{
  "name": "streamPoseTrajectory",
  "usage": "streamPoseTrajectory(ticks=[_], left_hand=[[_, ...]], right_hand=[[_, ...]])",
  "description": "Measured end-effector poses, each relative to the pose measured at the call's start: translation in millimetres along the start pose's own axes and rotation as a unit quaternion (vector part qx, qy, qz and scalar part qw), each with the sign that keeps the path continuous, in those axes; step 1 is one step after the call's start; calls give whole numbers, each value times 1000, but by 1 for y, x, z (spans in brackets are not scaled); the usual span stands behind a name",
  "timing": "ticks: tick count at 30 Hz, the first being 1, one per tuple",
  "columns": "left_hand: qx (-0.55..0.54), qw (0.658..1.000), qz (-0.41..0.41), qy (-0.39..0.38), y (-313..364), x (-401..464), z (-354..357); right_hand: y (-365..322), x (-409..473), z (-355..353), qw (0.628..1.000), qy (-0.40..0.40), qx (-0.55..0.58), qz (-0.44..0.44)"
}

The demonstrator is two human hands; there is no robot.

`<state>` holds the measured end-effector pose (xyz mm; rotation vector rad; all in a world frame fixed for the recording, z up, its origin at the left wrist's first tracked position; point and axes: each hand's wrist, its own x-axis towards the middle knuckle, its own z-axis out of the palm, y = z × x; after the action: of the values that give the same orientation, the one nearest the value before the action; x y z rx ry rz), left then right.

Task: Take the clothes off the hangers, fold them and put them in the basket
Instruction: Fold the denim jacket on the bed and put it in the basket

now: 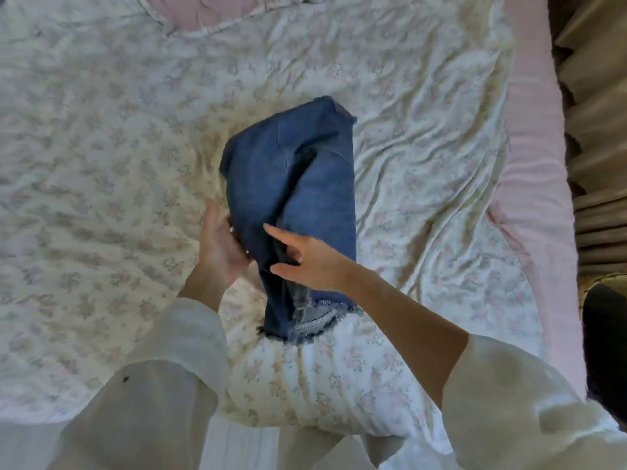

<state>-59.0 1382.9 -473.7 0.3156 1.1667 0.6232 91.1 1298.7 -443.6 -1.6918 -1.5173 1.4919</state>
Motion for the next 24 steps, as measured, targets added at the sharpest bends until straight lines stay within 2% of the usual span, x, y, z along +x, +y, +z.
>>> streamPoseTrajectory(ticks=[2, 5, 7, 9, 13, 15, 17, 20, 22, 24], left_hand=[[55, 998, -25, 35, 7, 7, -7], [176, 979, -56, 86, 7, 21, -15], [209, 969, -25, 133, 6, 31, -16], [254, 948, 26, 187, 7, 39, -9], [420, 868, 102, 246, 6, 42, 8], [462, 843, 130, 245, 1, 41, 7], [511, 815, 125, 245, -6, 39, 2], [595, 761, 119, 231, -13, 37, -4], [646, 713, 170, 212, -14, 37, -7], [673, 681, 208, 199, -13, 37, -10]], right_hand=[[6, 7, 14, 998, -34, 1, 49], [23, 7, 21, 994, -23, -36, 104], [35, 4, 19, 989, -16, -82, 122], [48, 0, 20, 976, -32, -179, 116], [74, -9, 37, 914, -33, -394, 89], [84, -11, 48, 884, -4, -459, 87], [87, -8, 56, 860, 22, -504, 80], [88, -3, 59, 850, -2, -524, 44], [89, -3, 57, 853, -11, -521, 23], [90, -7, 57, 846, -24, -531, 39]])
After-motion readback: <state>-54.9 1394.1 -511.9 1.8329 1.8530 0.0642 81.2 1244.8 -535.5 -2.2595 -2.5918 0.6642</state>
